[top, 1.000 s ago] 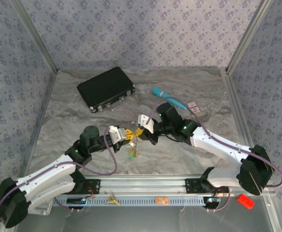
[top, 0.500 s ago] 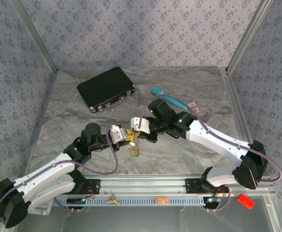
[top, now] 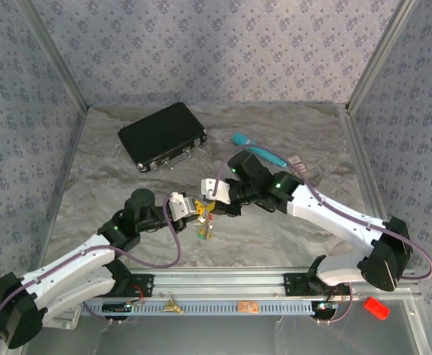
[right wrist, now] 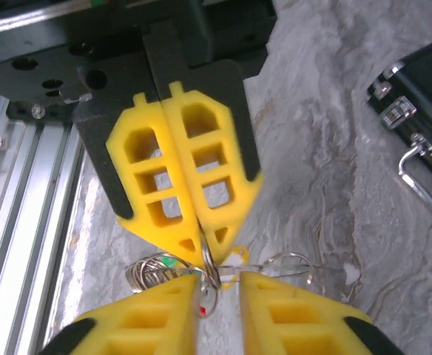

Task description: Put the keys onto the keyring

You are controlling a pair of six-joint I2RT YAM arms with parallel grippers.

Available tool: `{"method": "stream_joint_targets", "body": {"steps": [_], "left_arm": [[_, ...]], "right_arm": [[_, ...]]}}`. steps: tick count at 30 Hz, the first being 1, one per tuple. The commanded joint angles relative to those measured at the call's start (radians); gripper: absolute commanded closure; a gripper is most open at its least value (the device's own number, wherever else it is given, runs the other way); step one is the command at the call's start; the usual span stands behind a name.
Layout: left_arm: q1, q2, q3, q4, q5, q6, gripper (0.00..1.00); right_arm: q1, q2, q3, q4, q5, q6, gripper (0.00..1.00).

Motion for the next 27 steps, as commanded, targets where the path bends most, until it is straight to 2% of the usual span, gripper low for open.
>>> {"method": "stream_joint_targets", "body": {"steps": [1,8,21,27], "left_arm": [[-0.004,-0.025,-0.023,0.097,0.019,-0.01,1.0],[-0.003,-0.024,-0.056,0.178,0.035,-0.032,1.0],[-0.003,-0.028,-0.07,0.219,0.024,-0.032,1.0],[-0.003,-0.032,-0.078,0.227,0.017,-0.029,1.0]], "right_arm": [[-0.051,-0.064,-0.085,0.157,-0.116,0.138,0.76],[-0.063,-0.064,-0.171,0.298,-0.176,0.24,0.75],[-0.078,-0.027,-0.188,0.292,-0.208,0.298,0.75],[-0.087,-0.029,-0.219,0.345,-0.223,0.406,0.75]]}}
